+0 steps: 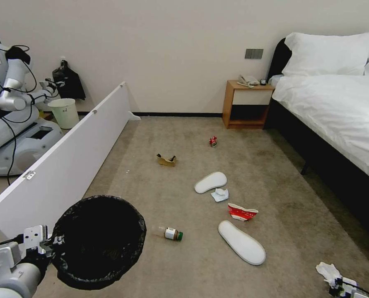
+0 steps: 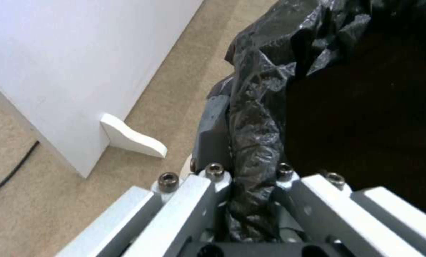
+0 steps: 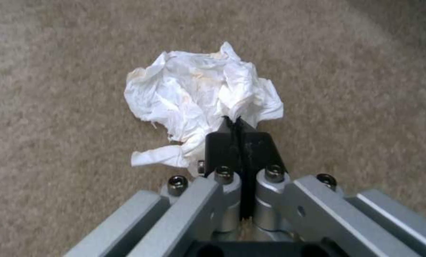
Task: Pick up the trash bin, then pick up the garbage from the floor and place it into the trash bin.
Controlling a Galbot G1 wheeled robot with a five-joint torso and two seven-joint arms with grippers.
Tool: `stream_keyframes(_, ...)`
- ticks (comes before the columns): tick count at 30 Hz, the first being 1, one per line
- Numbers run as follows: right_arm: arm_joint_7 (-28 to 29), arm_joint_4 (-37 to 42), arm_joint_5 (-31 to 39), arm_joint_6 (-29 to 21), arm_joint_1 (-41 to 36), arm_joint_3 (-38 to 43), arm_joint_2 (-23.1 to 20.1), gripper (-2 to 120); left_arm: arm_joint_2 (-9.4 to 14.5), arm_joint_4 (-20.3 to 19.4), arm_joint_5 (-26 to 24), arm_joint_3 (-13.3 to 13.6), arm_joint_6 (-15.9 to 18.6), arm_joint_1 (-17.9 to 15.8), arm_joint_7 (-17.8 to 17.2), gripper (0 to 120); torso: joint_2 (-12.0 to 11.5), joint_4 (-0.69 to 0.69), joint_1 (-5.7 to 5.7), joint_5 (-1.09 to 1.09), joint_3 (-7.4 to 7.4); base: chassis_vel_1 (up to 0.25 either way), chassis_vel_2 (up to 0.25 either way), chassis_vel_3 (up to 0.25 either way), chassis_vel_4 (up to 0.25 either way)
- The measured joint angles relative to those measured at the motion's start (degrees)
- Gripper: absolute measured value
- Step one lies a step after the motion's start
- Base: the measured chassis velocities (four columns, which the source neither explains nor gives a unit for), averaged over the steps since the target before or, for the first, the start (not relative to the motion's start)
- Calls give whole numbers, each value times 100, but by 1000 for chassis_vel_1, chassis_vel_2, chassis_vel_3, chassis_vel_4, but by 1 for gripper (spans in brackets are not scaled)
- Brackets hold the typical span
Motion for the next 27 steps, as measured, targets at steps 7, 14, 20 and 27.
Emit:
stream_keyframes(7,124,1217,509,149,-612,28,-160,0,32,96,16,168,0,-131,1,3,0,0,0,0,0,0,0,0,0)
stream_keyframes(14,61,3542,1470,325,-1627,98,-584,0,79,289,52,398,0,-331,-11,3,0,1,0,2,0,0,0,0,0)
stream_keyframes(20,-131,5156,2038,504,-1914,-57,-881,0,97,392,56,545,-1,-397,-11,2,0,1,0,7,0,0,0,0,0)
stream_keyframes(27,-69,6901,2540,354,-1879,-689,-1507,0,150,437,94,632,-1,-441,-19,2,0,-2,0,4,0,0,0,0,0)
